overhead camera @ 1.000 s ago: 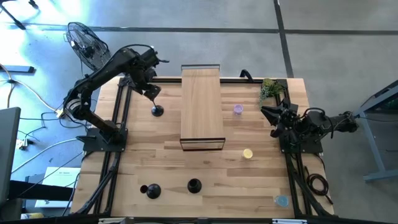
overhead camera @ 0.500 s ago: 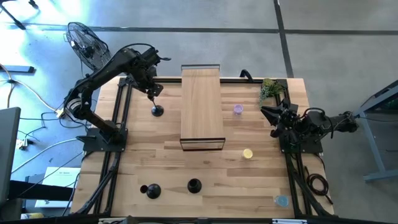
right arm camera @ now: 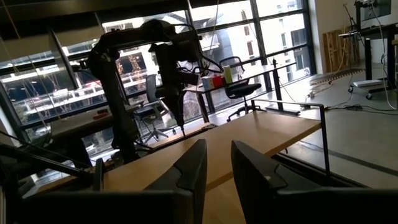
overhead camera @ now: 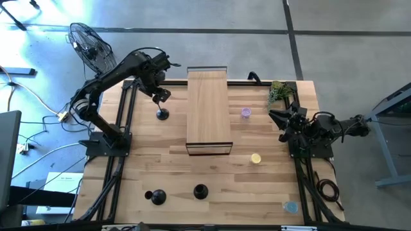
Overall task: Pick & Place candle stick holders
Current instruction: Put the top candle holder on the shelf
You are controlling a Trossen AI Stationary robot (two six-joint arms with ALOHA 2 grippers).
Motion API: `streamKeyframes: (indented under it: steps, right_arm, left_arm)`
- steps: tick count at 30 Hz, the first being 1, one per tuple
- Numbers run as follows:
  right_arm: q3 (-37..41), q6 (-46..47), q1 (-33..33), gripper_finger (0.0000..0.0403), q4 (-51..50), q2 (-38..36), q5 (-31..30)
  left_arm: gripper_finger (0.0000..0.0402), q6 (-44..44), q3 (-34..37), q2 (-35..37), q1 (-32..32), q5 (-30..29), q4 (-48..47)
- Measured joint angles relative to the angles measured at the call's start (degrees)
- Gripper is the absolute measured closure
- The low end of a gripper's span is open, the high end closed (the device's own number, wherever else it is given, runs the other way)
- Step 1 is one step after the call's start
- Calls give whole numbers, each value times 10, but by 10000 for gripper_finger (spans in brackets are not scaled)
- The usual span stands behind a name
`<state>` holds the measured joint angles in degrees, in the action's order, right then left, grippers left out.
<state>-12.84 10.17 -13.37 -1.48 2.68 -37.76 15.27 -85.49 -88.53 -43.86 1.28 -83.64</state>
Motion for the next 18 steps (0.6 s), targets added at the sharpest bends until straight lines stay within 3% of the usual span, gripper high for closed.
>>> streamKeyframes:
  steps: [18]
  right_arm:
    - [0, 2, 0, 333, -13, 0, 1]
  left_arm:
    - [198, 0, 8, 1, 0, 23, 4]
